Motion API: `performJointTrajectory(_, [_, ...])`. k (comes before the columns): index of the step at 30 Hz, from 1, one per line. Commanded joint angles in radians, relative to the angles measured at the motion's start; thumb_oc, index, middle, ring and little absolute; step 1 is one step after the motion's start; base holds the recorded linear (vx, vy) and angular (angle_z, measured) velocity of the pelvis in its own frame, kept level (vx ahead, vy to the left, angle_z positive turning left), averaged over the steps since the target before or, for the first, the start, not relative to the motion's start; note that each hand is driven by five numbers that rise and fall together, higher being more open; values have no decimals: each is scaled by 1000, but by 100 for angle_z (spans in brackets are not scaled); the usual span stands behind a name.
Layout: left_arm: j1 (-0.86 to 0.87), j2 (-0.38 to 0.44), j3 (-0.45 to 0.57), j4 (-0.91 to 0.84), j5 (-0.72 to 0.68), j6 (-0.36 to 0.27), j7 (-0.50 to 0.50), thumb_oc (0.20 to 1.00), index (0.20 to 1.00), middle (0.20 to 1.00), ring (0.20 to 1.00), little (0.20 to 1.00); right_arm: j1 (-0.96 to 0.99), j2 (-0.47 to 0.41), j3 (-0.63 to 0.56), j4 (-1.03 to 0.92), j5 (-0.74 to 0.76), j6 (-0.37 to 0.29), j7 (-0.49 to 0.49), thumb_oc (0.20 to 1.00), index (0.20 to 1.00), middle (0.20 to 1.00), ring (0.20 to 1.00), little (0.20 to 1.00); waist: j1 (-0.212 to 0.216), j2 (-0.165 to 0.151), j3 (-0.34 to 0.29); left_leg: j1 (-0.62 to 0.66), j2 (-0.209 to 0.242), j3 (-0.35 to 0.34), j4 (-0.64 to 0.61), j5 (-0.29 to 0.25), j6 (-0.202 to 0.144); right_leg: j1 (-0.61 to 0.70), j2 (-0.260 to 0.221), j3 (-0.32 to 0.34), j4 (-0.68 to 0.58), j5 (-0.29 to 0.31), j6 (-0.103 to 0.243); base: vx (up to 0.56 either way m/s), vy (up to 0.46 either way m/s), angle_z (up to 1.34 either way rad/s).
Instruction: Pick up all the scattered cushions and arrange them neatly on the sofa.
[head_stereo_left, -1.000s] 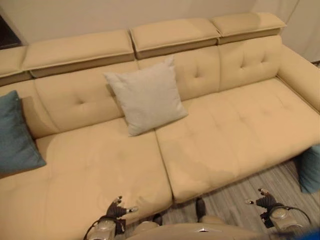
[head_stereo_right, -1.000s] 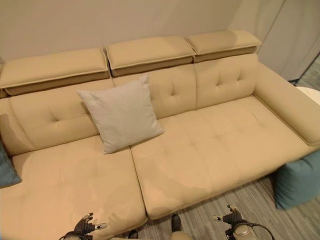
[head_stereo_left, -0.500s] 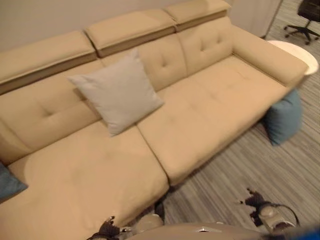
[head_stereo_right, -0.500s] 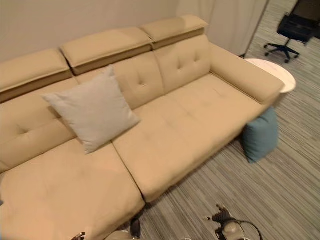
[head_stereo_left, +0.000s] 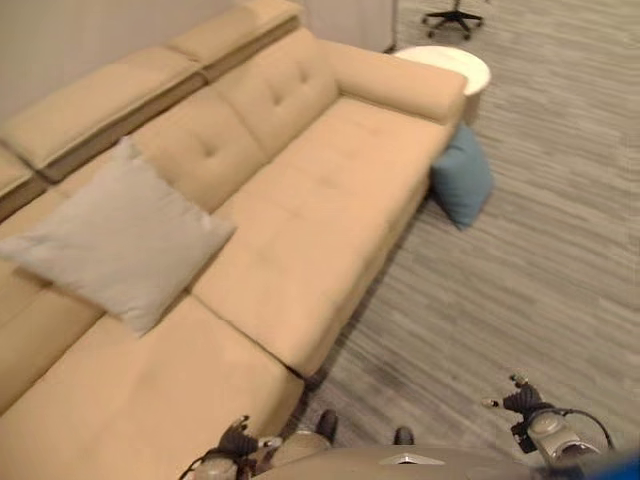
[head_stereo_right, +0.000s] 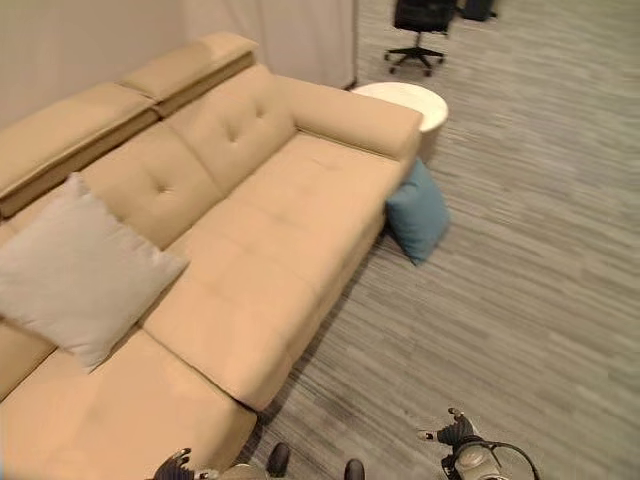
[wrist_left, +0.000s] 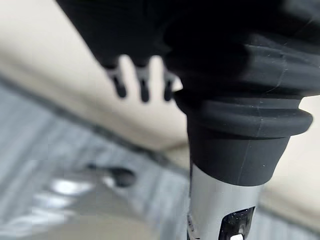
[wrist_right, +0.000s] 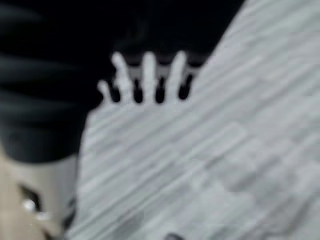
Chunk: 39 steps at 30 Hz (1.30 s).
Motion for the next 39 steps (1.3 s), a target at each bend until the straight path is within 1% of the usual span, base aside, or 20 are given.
performJointTrajectory(1, [-24,8,2,14,38,-1,18,1000,1000,1000,1000,1000,-11,14,-2,24,29,4,-14,1000,1000,1000,1000,1000,34,-38,14,-25,-96,0,84,-93,18,6,-56,-60,-51,85,144,-16,39,-96])
performJointTrajectory(3, [-26,12,0,10,39,2,19,1000,1000,1000,1000,1000,-5,22,-2,22,29,4,-15,1000,1000,1000,1000,1000,31,-38,19,-23,-96,7,82,-89,24,-13,-54,-59,-28,82,145,-72,22,-78])
performJointTrajectory(5, [-44,32,0,7,39,7,29,1000,1000,1000,1000,1000,-8,34,-3,9,23,0,-26,1000,1000,1000,1000,1000,37,-35,50,-17,-75,55,67,-76,27,-61,-67,-143,52,79,156,-145,-6,-50])
performJointTrajectory(6, [-44,32,0,8,39,7,29,1000,1000,1000,1000,1000,-9,34,-3,9,23,0,-26,1000,1000,1000,1000,1000,37,-36,48,-20,-76,55,66,-74,27,-64,-69,-143,51,81,156,-100,-19,-129])
performJointTrajectory(7, [-46,39,5,9,40,11,29,1000,1000,1000,1000,1000,-7,38,-1,7,18,-4,-30,1000,1000,1000,1000,1000,48,-34,51,-17,-63,85,54,-68,26,-63,-93,-240,59,73,148,-83,-42,-147])
performJointTrajectory(8, [-35,45,23,16,42,18,22,1000,1000,1000,1000,1000,6,46,5,10,13,-7,-29,1000,1000,1000,1000,1000,64,-31,44,-4,-42,140,27,-51,23,-38,-126,-394,68,48,128,-58,-76,-154])
performJointTrajectory(10, [-22,50,41,25,42,19,17,1000,1000,1000,1000,1000,18,47,4,13,14,-7,-24,1000,1000,1000,1000,1000,67,-41,34,11,-39,181,12,-49,21,-16,-134,-438,44,41,123,35,-87,-93])
performJointTrajectory(15, [-17,46,37,41,52,21,12,1000,1000,1000,1000,1000,19,47,0,14,26,-6,-28,1000,1000,1000,1000,1000,50,-46,18,41,-19,216,7,-66,10,-16,-117,-399,14,60,122,141,-151,-68])
performJointTrajectory(20, [-36,34,16,16,25,15,6,1000,1000,1000,1000,1000,10,40,-14,5,72,-13,-47,1000,1000,1000,1000,1000,35,-49,51,-24,34,252,246,-111,-30,44,-91,-390,-55,50,108,112,-148,-30])
performJointTrajectory(21, [-50,28,-6,-1,8,12,11,1000,1000,1000,1000,1000,4,45,-21,-1,101,-7,-50,1000,1000,1000,1000,1000,55,-63,77,-120,-10,191,377,-88,-25,72,-76,-349,-80,44,92,298,-158,-59])
performJointTrajectory(22, [-57,25,-14,-10,-2,9,10,1000,1000,1000,1000,1000,6,49,-31,-6,122,-8,-51,1000,1000,1000,1000,1000,60,-80,75,-171,-51,181,342,-110,-11,84,-75,-335,-86,35,99,362,-135,-72])
performJointTrajectory(24, [-60,26,-19,-16,0,13,8,1000,1000,1000,1000,1000,16,47,-41,-5,127,-10,-56,1000,1000,1000,1000,1000,70,-76,68,-189,-70,191,272,-82,-1,99,-56,-316,-86,20,103,293,-17,-55])
performJointTrajectory(26, [-60,27,-20,-19,5,13,6,1000,1000,1000,1000,1000,26,50,-55,8,143,-12,-63,1000,1000,1000,1000,1000,87,-64,60,-230,-91,196,177,0,3,121,-14,-290,-86,-2,101,224,21,-25])
performJointTrajectory(27, [-59,27,-21,-19,5,13,6,1000,1000,1000,1000,1000,26,50,-55,8,143,-12,-63,1000,1000,1000,1000,1000,89,-65,61,-226,-92,198,173,2,3,122,-16,-289,-86,-3,101,364,82,-15])
performJointTrajectory(28, [-53,33,-7,-15,-5,15,4,1000,1000,1000,1000,1000,36,69,-81,17,180,-13,-58,1000,1000,1000,1000,1000,113,-58,51,-252,-94,213,105,60,3,162,32,-241,-86,-34,88,279,74,-17])
performJointTrajectory(31, [-39,39,7,-2,-6,21,6,1000,1000,1000,1000,1000,48,84,-98,23,197,-16,-56,1000,1000,1000,1000,1000,115,-74,40,-235,-104,190,122,52,25,190,33,-224,-76,-42,84,326,101,-80])
performJointTrajectory(34, [-34,53,21,4,-14,23,6,1000,1000,1000,1000,1000,49,97,-104,26,203,-16,-51,1000,1000,1000,1000,1000,126,-93,41,-220,-103,182,148,32,32,187,23,-208,-9,-59,88,230,88,-62])
performJointTrajectory(36, [-24,72,31,10,-5,30,-1,1000,1000,1000,1000,1000,52,107,-100,33,190,-17,-41,1000,1000,1000,1000,1000,133,-110,38,-177,-102,176,156,-3,52,167,4,-204,113,-62,114,263,131,-37])
performJointTrajectory(37, [-32,86,32,6,-2,32,-1,1000,1000,1000,1000,1000,39,110,-99,30,189,-14,-32,1000,1000,1000,1000,1000,115,-108,54,-141,-95,167,166,-26,66,78,-23,-212,292,16,174,245,157,-55])
performJointTrajectory(39, [-42,99,27,0,-1,32,7,1000,1000,1000,1000,1000,23,111,-94,11,188,-17,-28,1000,1000,1000,1000,1000,89,-83,65,-108,-74,148,156,-42,79,-13,-33,-223,452,87,202,213,167,-4])
